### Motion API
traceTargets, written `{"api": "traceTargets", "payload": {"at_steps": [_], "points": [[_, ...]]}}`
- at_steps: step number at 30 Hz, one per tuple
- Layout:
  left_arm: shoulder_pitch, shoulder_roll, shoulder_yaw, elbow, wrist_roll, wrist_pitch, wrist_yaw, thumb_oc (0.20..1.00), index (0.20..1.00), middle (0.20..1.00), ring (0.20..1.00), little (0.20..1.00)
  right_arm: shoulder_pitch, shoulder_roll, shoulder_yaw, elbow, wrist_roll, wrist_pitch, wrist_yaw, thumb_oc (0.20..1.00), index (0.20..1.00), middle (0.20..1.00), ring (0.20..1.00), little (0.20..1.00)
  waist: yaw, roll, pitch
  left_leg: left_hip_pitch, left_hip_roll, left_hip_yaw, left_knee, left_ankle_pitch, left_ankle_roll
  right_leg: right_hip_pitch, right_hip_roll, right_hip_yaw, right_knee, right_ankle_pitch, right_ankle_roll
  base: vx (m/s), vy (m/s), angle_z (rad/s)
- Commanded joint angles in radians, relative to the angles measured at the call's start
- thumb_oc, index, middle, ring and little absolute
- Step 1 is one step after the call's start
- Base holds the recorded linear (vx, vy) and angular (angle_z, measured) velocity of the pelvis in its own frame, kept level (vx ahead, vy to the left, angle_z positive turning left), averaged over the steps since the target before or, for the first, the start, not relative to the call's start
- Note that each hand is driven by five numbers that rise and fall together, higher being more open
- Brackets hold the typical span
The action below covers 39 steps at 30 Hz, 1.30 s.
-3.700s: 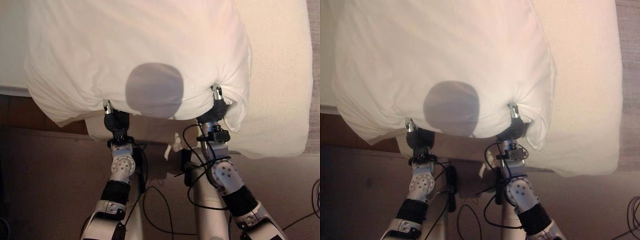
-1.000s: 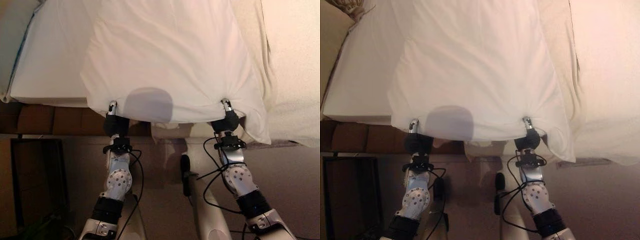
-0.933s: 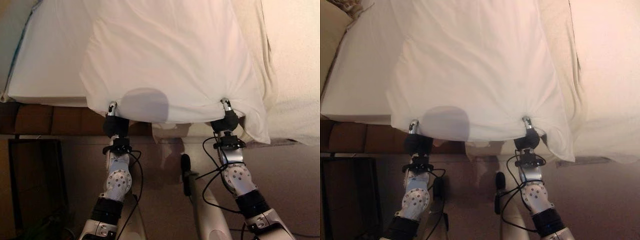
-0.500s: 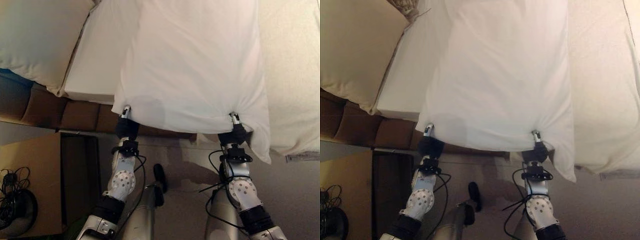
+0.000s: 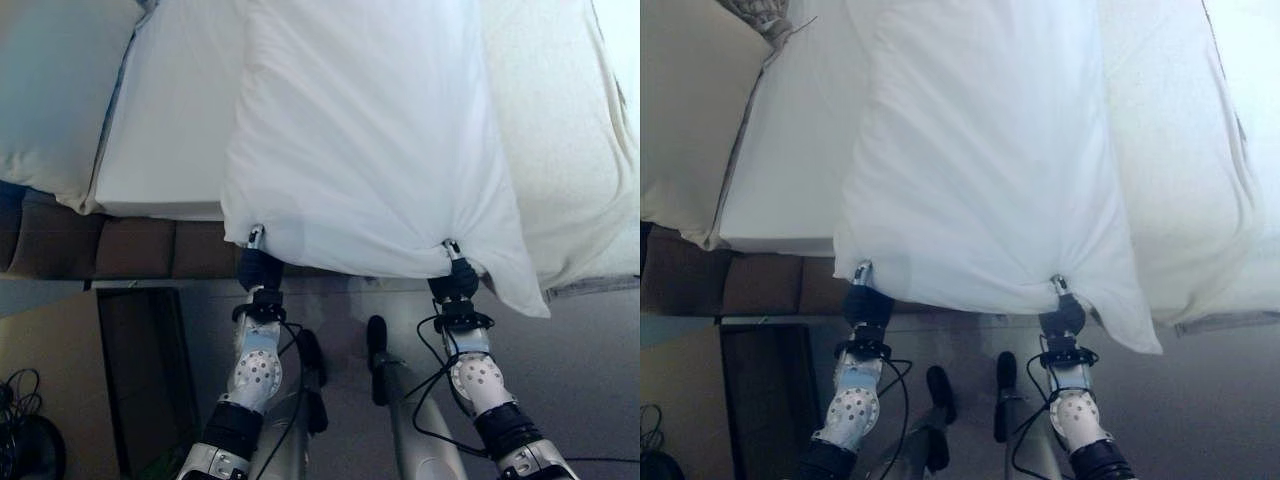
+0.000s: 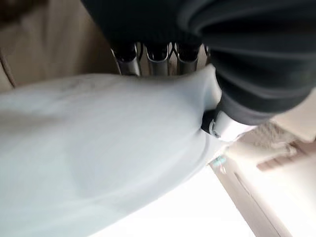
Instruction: Make the bed
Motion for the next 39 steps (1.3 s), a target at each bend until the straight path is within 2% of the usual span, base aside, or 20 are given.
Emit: {"api": "traceTargets", "payload": {"at_steps": [1,2,4,5,6,7,9,12,17,23,25,27,28,29,30,31,32,33,34,39], "points": [[-0.01,-0.013,0.045,0.015,-0.016,-0.079,0.026,0.2,0.2,0.2,0.2,0.2,0.063,-0.034,-0.02,0.009,-0.061,-0.003,0.017,0.2,0.2,0.2,0.2,0.2,-0.002,-0.012,-0.024,-0.1,-0.044,-0.097,0.104,-0.029,-0.053,0.04,0.054,0.03,-0.147,0.101,0.083,-0.08,-0.064,0.23],[-0.012,-0.018,0.068,0.058,-0.011,-0.084,0.045,0.2,0.2,0.2,0.2,0.2,0.053,-0.024,-0.023,0.051,-0.062,-0.01,0.009,0.2,0.2,0.2,0.2,0.2,-0.006,-0.019,-0.028,-0.089,-0.019,-0.11,0.08,-0.029,-0.047,0.035,0.052,0.036,-0.141,0.097,0.085,-0.04,-0.034,-0.01],[-0.029,-0.027,0.106,0.194,-0.002,-0.094,0.074,0.2,0.2,0.2,0.2,0.2,0.016,-0.005,-0.028,0.191,-0.082,0.003,-0.008,0.2,0.2,0.2,0.2,0.2,0.002,-0.032,-0.037,-0.075,0.05,-0.188,-0.036,0.039,-0.061,0.024,0.045,0.061,-0.143,0.094,0.094,0.0,0.05,-0.12],[-0.031,-0.026,0.107,0.195,-0.003,-0.094,0.073,0.2,0.2,0.2,0.2,0.2,0.014,-0.005,-0.028,0.192,-0.081,0.003,-0.008,0.2,0.2,0.2,0.2,0.2,0.002,-0.032,-0.039,-0.077,0.05,-0.188,-0.04,0.044,-0.061,0.021,0.045,0.061,-0.145,0.098,0.093,0.01,0.102,-0.24],[-0.049,-0.035,0.124,0.24,-0.031,-0.102,0.079,0.2,0.2,0.2,0.2,0.2,-0.001,0.003,-0.021,0.232,-0.087,-0.001,-0.021,0.2,0.2,0.2,0.2,0.2,0.004,-0.03,-0.036,-0.067,0.075,-0.215,-0.095,0.081,-0.073,0.011,0.05,0.068,-0.135,0.092,0.094,0.01,0.102,-0.23],[-0.07,-0.033,0.136,0.303,-0.007,-0.107,0.096,0.2,0.2,0.2,0.2,0.2,-0.021,0.014,-0.019,0.283,-0.089,0.005,-0.03,0.2,0.2,0.2,0.2,0.2,0.006,-0.031,-0.031,-0.056,0.086,-0.23,-0.112,0.085,-0.077,0.006,0.05,0.079,-0.123,0.086,0.095,0.01,0.165,-0.27],[-0.104,-0.055,0.17,0.389,-0.065,-0.122,0.098,0.2,0.2,0.2,0.2,0.2,-0.041,0.022,-0.019,0.362,-0.095,0.014,-0.039,0.2,0.2,0.2,0.2,0.2,-0.005,-0.012,-0.025,-0.016,0.113,-0.151,-0.176,0.092,-0.093,-0.029,0.044,0.07,-0.094,0.08,0.103,-0.01,0.212,-0.2],[-0.166,-0.066,0.204,0.539,-0.067,-0.12,0.126,0.2,0.2,0.2,0.2,0.2,-0.085,0.035,-0.037,0.488,-0.101,0.039,-0.062,0.2,0.2,0.2,0.2,0.2,-0.005,-0.003,-0.019,-0.024,0.094,-0.095,-0.143,0.068,-0.094,-0.06,0.016,0.081,-0.092,0.099,0.121,0.0,0.263,-0.21],[-0.235,-0.057,0.299,0.814,-0.025,-0.098,0.205,0.2,0.2,0.2,0.2,0.2,-0.119,0.041,-0.034,0.692,-0.174,0.11,-0.09,0.2,0.2,0.2,0.2,0.2,-0.013,-0.013,-0.013,-0.055,0.056,-0.049,-0.05,0.004,-0.078,-0.044,-0.029,0.121,-0.14,0.136,0.141,0.04,0.261,-0.14],[-0.244,-0.048,0.343,0.898,-0.002,-0.076,0.256,0.2,0.2,0.2,0.2,0.2,-0.114,0.049,-0.04,0.799,-0.238,0.156,-0.113,0.2,0.2,0.2,0.2,0.2,-0.011,-0.02,-0.015,-0.055,0.045,-0.037,-0.055,0.004,-0.074,-0.024,-0.047,0.129,-0.188,0.169,0.151,0.02,0.087,-0.05],[-0.247,-0.044,0.35,0.975,0.017,-0.023,0.299,0.2,0.2,0.2,0.2,0.2,-0.107,0.044,-0.042,0.852,-0.284,0.186,-0.126,0.2,0.2,0.2,0.2,0.2,-0.014,-0.016,-0.023,-0.041,0.047,-0.032,-0.075,0.013,-0.079,-0.006,-0.055,0.123,-0.214,0.179,0.153,0.01,0.017,0.01],[-0.256,-0.042,0.349,0.976,0.015,-0.02,0.305,0.2,0.2,0.2,0.2,0.2,-0.109,0.043,-0.042,0.863,-0.294,0.197,-0.125,0.2,0.2,0.2,0.2,0.2,-0.015,-0.015,-0.022,-0.039,0.047,-0.033,-0.078,0.016,-0.082,0.0,-0.057,0.118,-0.221,0.182,0.154,0.0,0.0,0.0],[-0.256,-0.042,0.356,1.005,0.022,0.01,0.32,0.2,0.2,0.2,0.2,0.2,-0.11,0.045,-0.042,0.892,-0.322,0.218,-0.134,0.2,0.2,0.2,0.2,0.2,-0.015,-0.014,-0.028,-0.031,0.049,-0.033,-0.084,0.017,-0.081,0.008,-0.058,0.114,-0.228,0.183,0.152,0.0,0.0,0.0],[-0.256,-0.041,0.356,1.007,0.021,0.011,0.319,0.2,0.2,0.2,0.2,0.2,-0.111,0.045,-0.042,0.893,-0.323,0.218,-0.133,0.2,0.2,0.2,0.2,0.2,-0.016,-0.014,-0.028,-0.03,0.049,-0.033,-0.084,0.017,-0.081,0.009,-0.057,0.114,-0.229,0.184,0.152,0.0,0.0,0.0],[-0.263,-0.04,0.359,1.012,0.024,0.014,0.339,0.2,0.2,0.2,0.2,0.2,-0.108,0.046,-0.036,0.904,-0.34,0.237,-0.128,0.724,0.724,0.724,0.724,0.724,-0.017,-0.018,-0.03,-0.026,0.05,-0.031,-0.085,0.018,-0.082,0.013,-0.057,0.114,-0.229,0.186,0.153,0.0,0.0,0.0],[-0.264,-0.04,0.358,1.01,0.022,0.017,0.344,0.344,0.344,0.344,0.344,0.344,-0.106,0.044,-0.035,0.904,-0.344,0.241,-0.127,1.0,1.0,1.0,1.0,1.0,-0.017,-0.019,-0.031,-0.025,0.049,-0.032,-0.085,0.019,-0.082,0.015,-0.057,0.113,-0.229,0.187,0.153,0.0,0.0,0.0],[-0.264,-0.041,0.358,1.01,0.023,0.017,0.345,0.429,0.429,0.429,0.429,0.429,-0.106,0.044,-0.036,0.904,-0.344,0.242,-0.127,1.0,1.0,1.0,1.0,1.0,-0.017,-0.019,-0.031,-0.024,0.049,-0.032,-0.086,0.019,-0.082,0.016,-0.057,0.113,-0.229,0.187,0.153,0.0,0.001,0.03],[-0.262,-0.041,0.35,1.021,0.039,0.036,0.352,0.89,0.89,0.89,0.89,0.89,-0.103,0.041,-0.035,0.912,-0.358,0.247,-0.131,1.0,1.0,1.0,1.0,1.0,-0.019,-0.02,-0.033,-0.018,0.05,-0.031,-0.088,0.02,-0.082,0.02,-0.056,0.112,-0.23,0.188,0.152,0.0,0.002,0.03],[-0.261,-0.04,0.35,1.019,0.037,0.037,0.352,1.0,1.0,1.0,1.0,1.0,-0.101,0.038,-0.037,0.913,-0.367,0.249,-0.132,1.0,1.0,1.0,1.0,1.0,-0.019,-0.021,-0.033,-0.015,0.051,-0.031,-0.09,0.021,-0.082,0.023,-0.056,0.112,-0.231,0.189,0.152,0.0,0.0,0.0],[-0.245,-0.045,0.327,1.017,0.062,0.058,0.346,1.0,1.0,1.0,1.0,1.0,-0.096,0.03,-0.035,0.928,-0.421,0.256,-0.148,1.0,1.0,1.0,1.0,1.0,-0.015,-0.022,-0.043,0.014,0.052,-0.038,-0.112,0.029,-0.08,0.049,-0.057,0.107,-0.239,0.189,0.154,0.0,0.0,0.0]]}}
